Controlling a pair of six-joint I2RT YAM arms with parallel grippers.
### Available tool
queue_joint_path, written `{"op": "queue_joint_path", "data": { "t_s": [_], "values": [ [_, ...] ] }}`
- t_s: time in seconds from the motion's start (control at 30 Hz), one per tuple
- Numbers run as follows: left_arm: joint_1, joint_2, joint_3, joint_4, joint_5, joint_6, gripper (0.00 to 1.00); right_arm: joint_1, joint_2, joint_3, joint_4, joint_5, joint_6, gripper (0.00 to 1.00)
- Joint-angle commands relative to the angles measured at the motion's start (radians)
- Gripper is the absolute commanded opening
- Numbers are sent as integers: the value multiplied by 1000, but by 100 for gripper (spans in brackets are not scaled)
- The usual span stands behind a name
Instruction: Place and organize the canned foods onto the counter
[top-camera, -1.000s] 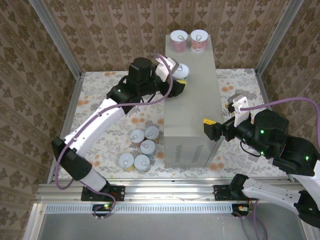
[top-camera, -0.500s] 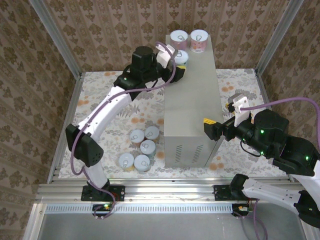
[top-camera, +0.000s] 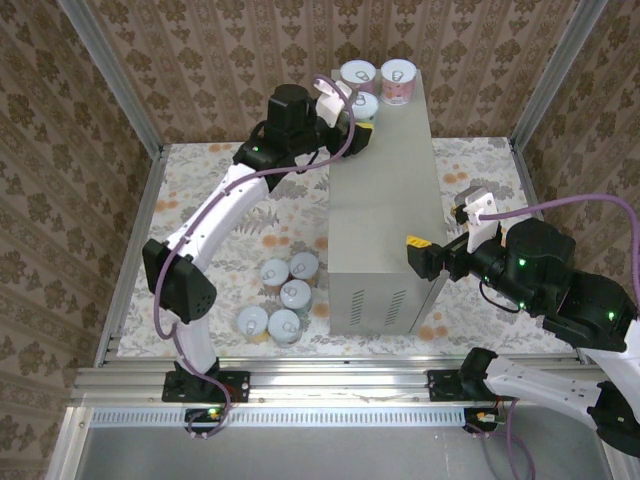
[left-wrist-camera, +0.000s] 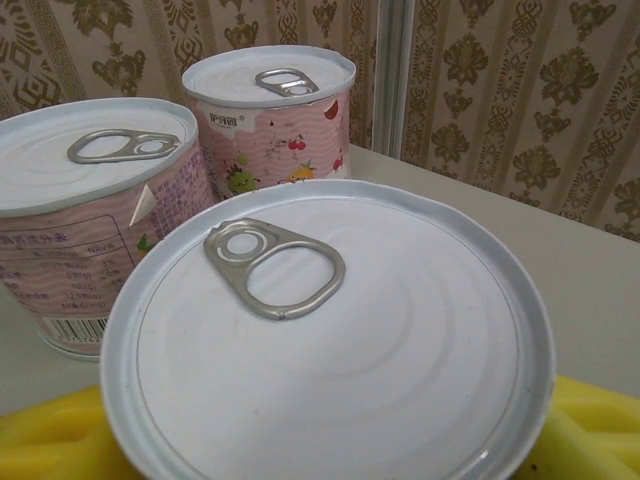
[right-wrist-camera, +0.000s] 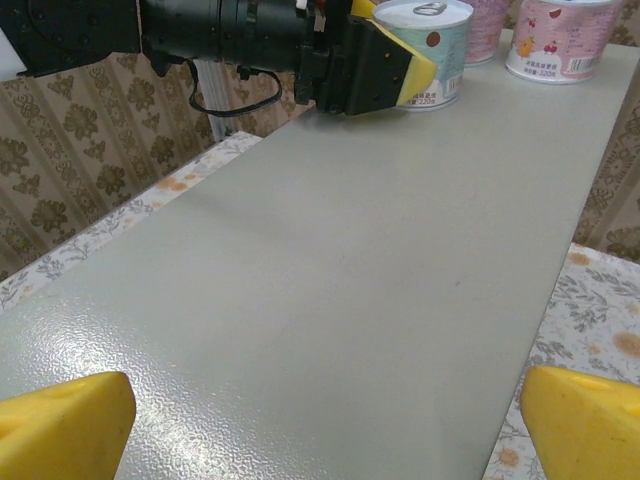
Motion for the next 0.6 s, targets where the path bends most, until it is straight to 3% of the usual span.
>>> {"op": "queue_joint_path", "data": {
  "t_s": [0.0, 0.57],
  "values": [
    [15, 38, 17, -56, 9, 15, 74, -10, 3, -10, 32, 25, -17, 100],
    [26, 84, 63, -68, 21, 5, 75, -45, 20, -11, 37, -2, -18, 100]
  ]
}}
